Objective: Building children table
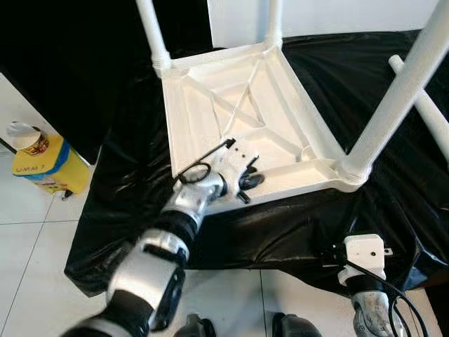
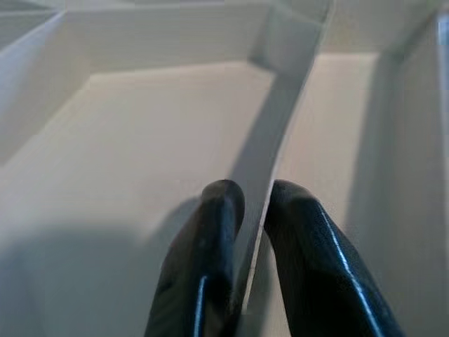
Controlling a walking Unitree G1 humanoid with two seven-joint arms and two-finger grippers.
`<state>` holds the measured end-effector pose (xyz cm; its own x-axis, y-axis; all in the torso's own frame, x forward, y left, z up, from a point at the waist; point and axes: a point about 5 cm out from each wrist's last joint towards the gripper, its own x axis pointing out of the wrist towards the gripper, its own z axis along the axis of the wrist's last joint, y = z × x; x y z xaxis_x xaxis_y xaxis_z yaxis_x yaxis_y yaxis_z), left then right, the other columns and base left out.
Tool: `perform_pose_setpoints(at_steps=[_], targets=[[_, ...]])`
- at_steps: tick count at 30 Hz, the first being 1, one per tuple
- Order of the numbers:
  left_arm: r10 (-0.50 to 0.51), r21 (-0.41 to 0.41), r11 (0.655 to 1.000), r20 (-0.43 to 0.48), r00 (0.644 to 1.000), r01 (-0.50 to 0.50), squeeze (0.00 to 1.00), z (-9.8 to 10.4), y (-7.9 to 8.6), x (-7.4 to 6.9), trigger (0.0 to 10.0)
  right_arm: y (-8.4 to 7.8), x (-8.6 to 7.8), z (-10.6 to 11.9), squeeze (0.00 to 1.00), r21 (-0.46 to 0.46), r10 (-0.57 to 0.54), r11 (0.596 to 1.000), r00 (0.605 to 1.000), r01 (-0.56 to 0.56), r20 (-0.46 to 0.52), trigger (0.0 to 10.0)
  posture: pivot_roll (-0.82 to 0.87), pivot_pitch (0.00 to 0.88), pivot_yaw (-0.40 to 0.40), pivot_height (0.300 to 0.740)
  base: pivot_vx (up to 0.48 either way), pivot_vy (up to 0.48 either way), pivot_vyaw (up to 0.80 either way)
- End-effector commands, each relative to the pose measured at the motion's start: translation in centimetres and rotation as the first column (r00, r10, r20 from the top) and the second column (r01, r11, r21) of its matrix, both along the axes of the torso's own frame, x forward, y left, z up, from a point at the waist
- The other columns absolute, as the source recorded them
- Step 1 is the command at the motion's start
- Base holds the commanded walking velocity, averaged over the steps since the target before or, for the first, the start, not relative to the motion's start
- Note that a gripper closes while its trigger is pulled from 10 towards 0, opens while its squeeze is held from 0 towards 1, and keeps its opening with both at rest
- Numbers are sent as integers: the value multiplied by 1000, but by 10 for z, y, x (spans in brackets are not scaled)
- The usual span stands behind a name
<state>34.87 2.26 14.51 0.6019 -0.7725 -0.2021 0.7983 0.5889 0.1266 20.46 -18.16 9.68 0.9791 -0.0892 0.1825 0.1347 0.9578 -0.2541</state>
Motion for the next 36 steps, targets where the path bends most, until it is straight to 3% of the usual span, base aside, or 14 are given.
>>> perform_pose_setpoints(at_steps=[1, 9, 10, 16, 17, 19, 20, 22, 23, 24, 28, 31, 33, 36], targets=[[374, -123, 922, 43, 927, -366, 0, 1, 15, 0, 0, 3, 3, -3, 0, 8, -5, 1000, 1000, 5, -17, 10000, -19, 172, 86, 740, 0, 0, 0], [260, -241, 944, 120, 958, -226, 0, 15, -5, -27, 0, 7, 15, 1, 0, 22, -2, 1000, 1000, 2, 3, 10000, -4, 169, 81, 740, 0, 0, 0], [174, -274, 954, 163, 971, -125, 0, 22, -9, -36, 10000, 10, 20, 2, 0, 43, 4, 999, 1000, -4, 9, 10000, 1, 168, 76, 740, 0, 0, 0], [23, -279, 959, 246, 969, 48, 78, 34, -7, -50, 10000, 17, 28, 4, 0, 97, 26, 995, 1000, -27, 10, 10000, 7, 165, 71, 740, 0, 0, 0], [-15, -277, 957, 265, 964, 91, 757, 37, -5, -53, 10000, 19, 30, 4, 0, 116, 29, 993, 1000, -30, 6, 10000, 9, 162, 71, 740, 0, 0, 0], [-33, -274, 955, 280, 959, 113, 733, 40, 0, -54, 10000, 21, 32, 4, 0, 132, 38, 990, 999, -38, 4, 10000, 12, 158, 71, 740, 0, 0, 0], [-47, -259, 957, 301, 953, 129, 447, 44, 7, -54, 10000, 23, 34, 4, 0, 150, 45, 988, 999, -44, 1, 10000, 13, 155, 72, 740, 0, 0, 0], [-52, -248, 959, 314, 948, 135, 447, 46, 12, -54, 10000, 24, 35, 4, 0, 160, 49, 986, 999, -48, 0, 10000, 13, 155, 72, 740, 0, 0, 0], [-40, -218, 969, 333, 942, 118, 0, 48, 22, -50, 10000, 25, 37, 4, 0, 169, 51, 984, 999, -51, 0, 10000, 13, 152, 74, 740, 0, 0, 0], [-40, -218, 969, 333, 942, 118, 0, 48, 22, -50, 10000, 25, 37, 4, 0, 169, 51, 984, 999, -51, 0, 10000, 13, 152, 74, 740, 0, 0, 0], [67, -45, 998, 377, 924, -54, 0, 44, 70, -35, 10000, 24, 41, 6, 0, 194, 40, 980, 999, -40, 6, 10000, 15, 146, 81, 740, 0, 0, 0], [90, -8, 996, 372, 924, -94, 0, 41, 78, -32, 10000, 24, 41, 6, 0, 199, 37, 979, 999, -37, 6, 10000, 16, 146, 81, 740, 0, 0, 0], [205, 112, 960, 347, 915, -257, 0, 29, 107, -19, 10000, 22, 42, 7, 0, 212, 26, 977, 1000, -27, 7, 10000, 17, 145, 74, 740, 0, 0, 0], [236, 178, 935, 337, 911, -308, 0, 24, 122, -17, 10000, 22, 43, 7, 0, 221, 21, 975, 1000, -22, 8, 10000, 19, 143, 70, 740, 0, 0, 0]])
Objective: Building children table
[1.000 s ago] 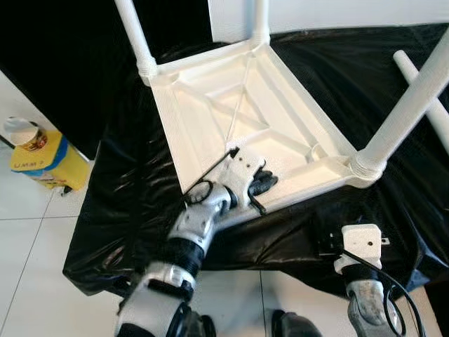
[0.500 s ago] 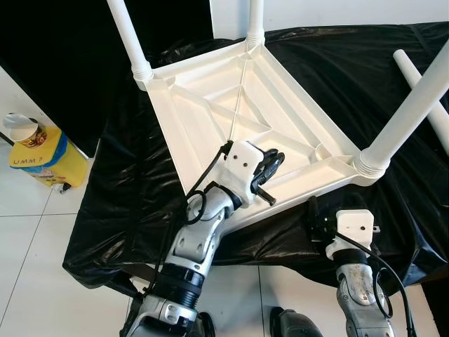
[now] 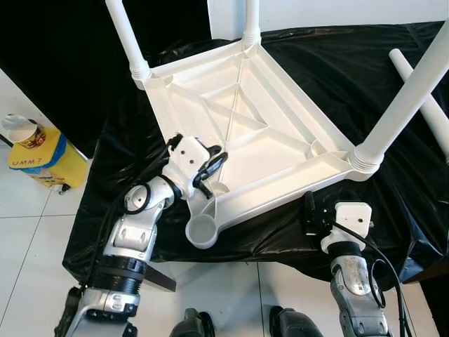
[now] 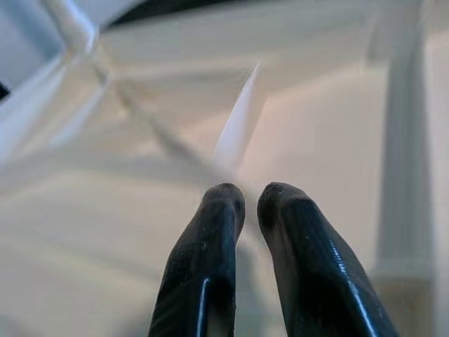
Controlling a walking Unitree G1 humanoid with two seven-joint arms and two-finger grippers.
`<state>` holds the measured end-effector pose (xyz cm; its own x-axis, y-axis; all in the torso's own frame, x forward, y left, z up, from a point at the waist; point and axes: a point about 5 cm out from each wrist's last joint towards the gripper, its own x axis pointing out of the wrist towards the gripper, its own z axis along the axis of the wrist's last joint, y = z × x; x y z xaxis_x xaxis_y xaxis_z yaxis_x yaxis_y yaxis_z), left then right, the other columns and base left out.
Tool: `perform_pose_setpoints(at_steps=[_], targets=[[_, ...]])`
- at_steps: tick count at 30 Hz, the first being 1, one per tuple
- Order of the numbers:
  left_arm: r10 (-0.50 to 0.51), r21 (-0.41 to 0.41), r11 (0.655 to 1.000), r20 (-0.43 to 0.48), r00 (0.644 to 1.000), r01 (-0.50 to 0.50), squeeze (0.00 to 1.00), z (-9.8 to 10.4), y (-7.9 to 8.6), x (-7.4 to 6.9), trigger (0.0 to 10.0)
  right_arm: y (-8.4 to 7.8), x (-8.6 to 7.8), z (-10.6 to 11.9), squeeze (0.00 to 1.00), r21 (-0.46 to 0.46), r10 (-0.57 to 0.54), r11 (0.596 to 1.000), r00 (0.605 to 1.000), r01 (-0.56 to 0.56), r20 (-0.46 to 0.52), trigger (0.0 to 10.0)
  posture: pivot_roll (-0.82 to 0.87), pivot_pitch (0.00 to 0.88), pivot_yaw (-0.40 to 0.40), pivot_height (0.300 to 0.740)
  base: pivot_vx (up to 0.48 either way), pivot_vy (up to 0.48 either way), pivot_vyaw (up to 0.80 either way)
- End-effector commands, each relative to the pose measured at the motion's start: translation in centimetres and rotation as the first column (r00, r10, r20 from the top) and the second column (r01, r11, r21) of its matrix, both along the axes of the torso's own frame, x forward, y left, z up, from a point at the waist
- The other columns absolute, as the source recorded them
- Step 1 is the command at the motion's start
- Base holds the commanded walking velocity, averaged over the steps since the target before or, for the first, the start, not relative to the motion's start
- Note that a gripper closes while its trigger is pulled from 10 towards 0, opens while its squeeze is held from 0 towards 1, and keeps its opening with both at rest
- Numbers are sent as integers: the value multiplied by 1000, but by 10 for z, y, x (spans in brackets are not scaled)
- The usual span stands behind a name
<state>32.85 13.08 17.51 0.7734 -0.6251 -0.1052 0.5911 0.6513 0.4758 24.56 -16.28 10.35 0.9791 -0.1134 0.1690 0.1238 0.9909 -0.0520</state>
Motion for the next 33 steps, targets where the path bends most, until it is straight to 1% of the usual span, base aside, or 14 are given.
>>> perform_pose_setpoints(at_steps=[1, 2, 3, 4, 5, 6, 9, 11, 13, 20, 22, 27, 30, 33], targets=[[152, 67, 986, -14, 988, -151, 0, -9, 24, 4, 10000, 3, 3, 1, 0, 23, 6, 1000, 1000, -6, -1, 10000, 19, 143, 70, 740, 0, 0, 0], [152, 67, 986, -14, 988, -151, 0, -9, 24, 4, 10000, 3, 3, 1, 0, 23, 6, 1000, 1000, -6, -1, 10000, 19, 143, 70, 740, 0, 0, 0], [123, 154, 981, -25, 992, -117, 0, -16, 29, 0, 10000, 3, 4, 1, 0, 26, 9, 1000, 1000, -9, -1, 10000, 24, 138, 62, 740, 0, 0, 0], [77, 210, 976, -57, 995, -63, 0, -24, 28, -7, 10000, 4, 4, 1, 0, 26, 14, 1000, 1000, -14, -2, 10000, 26, 137, 58, 740, 0, 0, 0], [46, 241, 970, -81, 996, -25, 0, -30, 27, -12, 10000, 4, 5, 1, 0, 25, 18, 1000, 1000, -18, -2, 10000, 26, 136, 57, 740, 0, 0, 0], [46, 241, 970, -81, 996, -25, 0, -30, 27, -12, 10000, 4, 5, 1, 0, 25, 18, 1000, 1000, -18, -2, 10000, 26, 136, 57, 740, 0, 0, 0], [-11, 266, 963, -104, 995, 39, 0, -36, 21, -23, 10000, 4, 7, 2, 0, 25, 22, 999, 1000, -22, -1, 10000, 27, 133, 50, 740, 0, 0, 0], [-11, 266, 963, -104, 995, 39, 0, -36, 21, -23, 10000, 4, 7, 2, 0, 25, 22, 999, 1000, -22, -1, 10000, 27, 133, 50, 740, 0, 0, 0], [-57, 294, 952, -107, 993, 86, 0, -38, 17, -30, 10000, 4, 8, 3, 0, 26, 25, 999, 1000, -25, 1, 10000, 27, 132, 41, 740, 0, 0, 0], [-123, 269, 951, -120, 985, 152, 0, -38, 6, -40, 10000, 4, 9, 4, 0, 36, 25, 999, 1000, -25, -2, 10000, 27, 130, 34, 740, 0, 0, 0], [-172, 273, 941, -129, 977, 202, 0, -40, -2, -47, 10000, 3, 7, 2, 0, 64, -5, 998, 1000, 7, -23, 10000, 29, 131, 32, 740, 0, 0, 0], [-202, 290, 928, -141, 969, 235, 0, -40, -6, -52, 10000, 3, 5, 0, 0, 95, -26, 995, 999, 30, -38, 10000, 30, 132, 28, 740, 0, 0, 0], [-229, 341, 900, -163, 960, 273, 0, -44, -9, -59, 10000, 4, 5, 0, 0, 102, -25, 994, 999, 29, -38, 10000, 33, 137, 24, 740, 0, 0, 0], [-265, 337, 887, -184, 946, 314, 0, -45, -12, -65, 10000, 5, 7, 1, 0, 100, -16, 995, 999, 18, -30, 10000, 33, 141, 24, 740, 0, 0, 0]])
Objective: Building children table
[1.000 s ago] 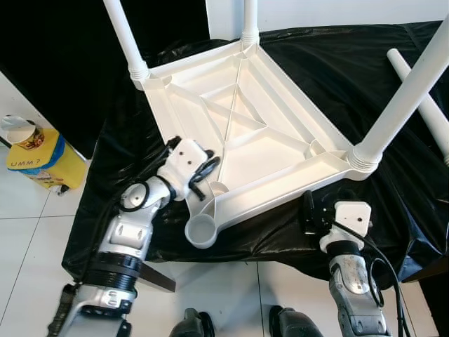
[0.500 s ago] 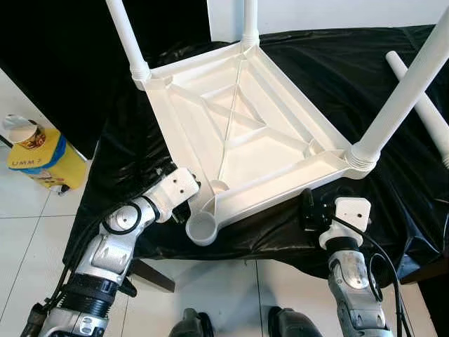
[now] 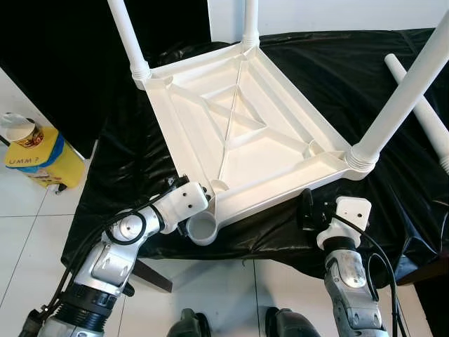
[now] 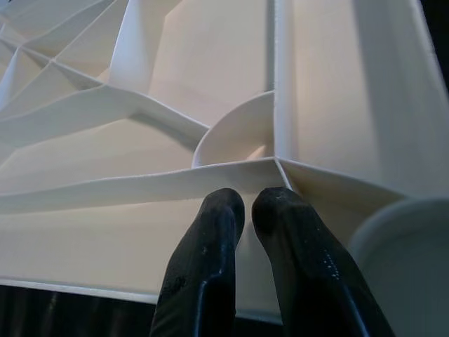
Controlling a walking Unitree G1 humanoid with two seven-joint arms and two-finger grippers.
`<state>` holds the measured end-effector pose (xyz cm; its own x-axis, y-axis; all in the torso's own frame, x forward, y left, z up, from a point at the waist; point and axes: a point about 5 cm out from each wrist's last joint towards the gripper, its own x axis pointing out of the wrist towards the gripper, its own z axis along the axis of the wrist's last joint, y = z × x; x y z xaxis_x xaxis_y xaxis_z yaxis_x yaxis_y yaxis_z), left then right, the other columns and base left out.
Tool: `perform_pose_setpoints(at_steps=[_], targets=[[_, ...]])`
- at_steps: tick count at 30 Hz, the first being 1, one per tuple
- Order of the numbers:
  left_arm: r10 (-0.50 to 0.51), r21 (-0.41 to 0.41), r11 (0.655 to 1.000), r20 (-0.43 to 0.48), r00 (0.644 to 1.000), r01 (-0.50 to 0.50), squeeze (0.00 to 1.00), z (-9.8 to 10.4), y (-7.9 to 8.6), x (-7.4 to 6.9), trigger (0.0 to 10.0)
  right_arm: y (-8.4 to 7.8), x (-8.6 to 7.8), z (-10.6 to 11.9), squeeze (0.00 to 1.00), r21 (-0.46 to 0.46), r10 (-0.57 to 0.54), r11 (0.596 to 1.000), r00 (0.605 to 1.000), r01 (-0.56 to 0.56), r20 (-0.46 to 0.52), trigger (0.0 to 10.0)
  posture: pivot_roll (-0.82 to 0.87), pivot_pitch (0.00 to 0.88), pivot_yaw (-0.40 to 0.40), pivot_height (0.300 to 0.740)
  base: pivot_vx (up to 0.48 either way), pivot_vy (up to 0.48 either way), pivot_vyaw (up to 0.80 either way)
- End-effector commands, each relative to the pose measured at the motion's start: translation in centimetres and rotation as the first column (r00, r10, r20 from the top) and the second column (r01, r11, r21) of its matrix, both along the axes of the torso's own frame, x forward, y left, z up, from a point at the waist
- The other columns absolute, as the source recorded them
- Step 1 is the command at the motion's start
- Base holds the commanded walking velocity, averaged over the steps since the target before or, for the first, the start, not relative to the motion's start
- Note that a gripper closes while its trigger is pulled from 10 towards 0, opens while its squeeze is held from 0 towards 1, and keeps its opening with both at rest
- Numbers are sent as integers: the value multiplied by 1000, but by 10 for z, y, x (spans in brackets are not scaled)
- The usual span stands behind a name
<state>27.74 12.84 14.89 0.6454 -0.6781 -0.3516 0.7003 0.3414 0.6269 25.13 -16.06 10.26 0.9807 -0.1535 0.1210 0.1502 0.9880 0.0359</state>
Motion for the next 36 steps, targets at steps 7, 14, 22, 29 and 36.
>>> perform_pose_setpoints(at_steps=[7, 14, 22, 29, 36], targets=[[-259, -65, 966, -181, 949, 251, 0, -20, -35, -38, 10000, 4, 11, 3, 0, -26, 131, 991, 991, -130, 13, 10000, 43, 148, 26, 740, 0, 0, 0], [-352, -191, 930, -207, 913, 315, 0, -20, -64, -50, 10000, 6, 28, 5, 0, -64, 274, 960, 961, -272, 24, 10000, 50, 148, 28, 740, 0, 0, 0], [-359, -292, 909, -187, 915, 297, 0, -15, -90, -43, 10000, 15, 48, 4, 0, -63, 347, 937, 938, -345, 24, 10000, 55, 146, 28, 740, 0, 0, 0], [-267, -437, 878, -112, 957, 194, 0, 1, -122, -19, 10000, 4, 64, 0, 0, -61, 210, 976, 978, -209, 6, 10000, 55, 142, 21, 740, 0, 0, 0], [-98, -605, 795, -83, 992, 28, 0, 21, -112, 6, 10000, -25, 61, 0, 0, -29, -76, 997, 997, 77, 35, 10000, 55, 144, 25, 740, 0, 0, 0]])
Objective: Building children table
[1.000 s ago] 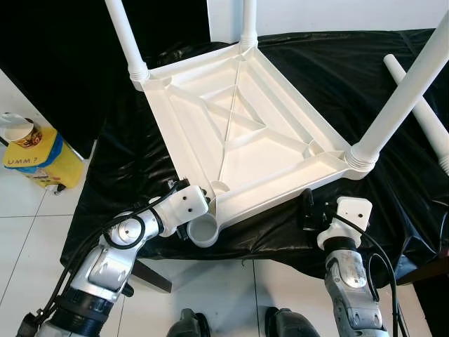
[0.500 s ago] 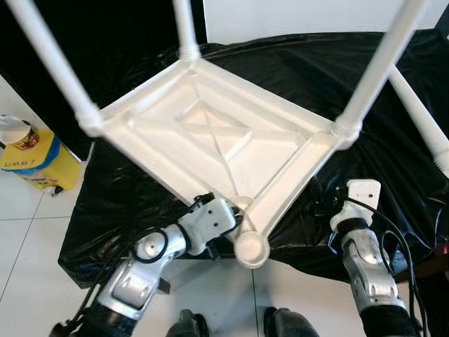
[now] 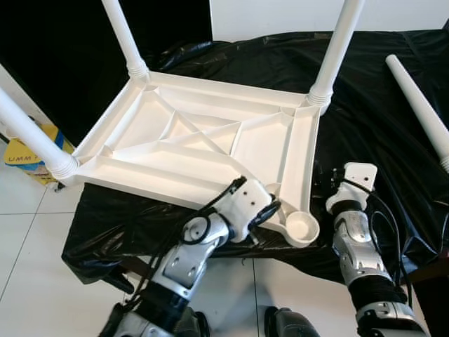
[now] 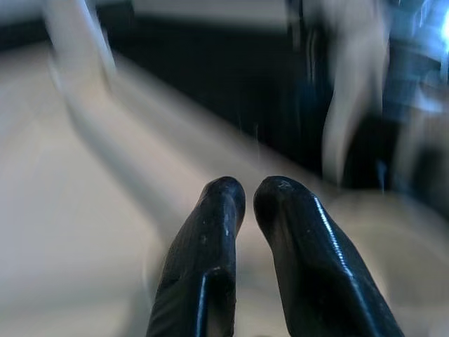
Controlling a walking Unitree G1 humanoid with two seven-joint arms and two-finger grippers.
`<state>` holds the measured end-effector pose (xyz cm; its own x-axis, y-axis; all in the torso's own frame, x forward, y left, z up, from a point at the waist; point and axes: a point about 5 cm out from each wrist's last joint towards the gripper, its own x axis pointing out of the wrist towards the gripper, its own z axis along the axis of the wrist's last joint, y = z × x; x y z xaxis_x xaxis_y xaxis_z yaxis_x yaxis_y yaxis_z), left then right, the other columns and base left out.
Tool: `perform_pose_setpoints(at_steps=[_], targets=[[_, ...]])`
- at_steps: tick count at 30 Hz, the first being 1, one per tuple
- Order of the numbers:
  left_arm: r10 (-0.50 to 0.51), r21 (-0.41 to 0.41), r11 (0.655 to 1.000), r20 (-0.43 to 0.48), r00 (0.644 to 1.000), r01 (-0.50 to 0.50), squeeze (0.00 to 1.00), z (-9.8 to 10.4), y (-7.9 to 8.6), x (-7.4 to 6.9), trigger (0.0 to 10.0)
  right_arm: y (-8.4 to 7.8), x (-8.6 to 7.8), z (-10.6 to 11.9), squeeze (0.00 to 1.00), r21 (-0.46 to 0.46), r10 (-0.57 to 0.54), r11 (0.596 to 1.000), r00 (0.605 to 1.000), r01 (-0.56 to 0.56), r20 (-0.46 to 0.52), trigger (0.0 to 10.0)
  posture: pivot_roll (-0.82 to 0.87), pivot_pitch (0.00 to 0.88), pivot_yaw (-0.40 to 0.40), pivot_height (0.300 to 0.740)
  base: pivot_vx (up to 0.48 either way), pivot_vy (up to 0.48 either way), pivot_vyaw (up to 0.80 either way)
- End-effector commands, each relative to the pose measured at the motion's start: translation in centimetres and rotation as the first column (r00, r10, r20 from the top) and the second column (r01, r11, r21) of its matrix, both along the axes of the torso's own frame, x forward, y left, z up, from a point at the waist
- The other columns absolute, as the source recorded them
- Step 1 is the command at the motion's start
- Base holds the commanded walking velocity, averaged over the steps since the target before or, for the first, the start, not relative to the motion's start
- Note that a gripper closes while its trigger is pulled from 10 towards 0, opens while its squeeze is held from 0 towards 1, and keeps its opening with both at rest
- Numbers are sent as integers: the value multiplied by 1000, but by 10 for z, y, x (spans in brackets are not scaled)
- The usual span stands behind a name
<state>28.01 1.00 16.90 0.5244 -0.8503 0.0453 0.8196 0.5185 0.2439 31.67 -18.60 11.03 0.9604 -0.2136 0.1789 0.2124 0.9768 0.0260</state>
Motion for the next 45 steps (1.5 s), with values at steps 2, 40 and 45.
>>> perform_pose_setpoints(at_steps=[2, 40, 45], targets=[[103, -93, 991, 12, 995, -101, 0, 8, 15, 7, 10000, -9, -7, -7, 0, -7, -101, 995, 995, 101, -10, 10000, 55, 144, 25, 740, 0, 0, 0], [64, -152, 987, 99, 993, -49, 0, 45, 44, -1, 10000, -139, -35, 14, 0, 405, -382, 859, 919, 315, 96, 10000, 42, 157, 64, 740, 0, 0, 0], [51, -151, 988, 90, 995, -38, 0, 47, 44, -2, 10000, -146, -36, 16, 0, 460, -374, 843, 919, 280, 125, 10000, 56, 165, 87, 740, 0, 0, 0]])
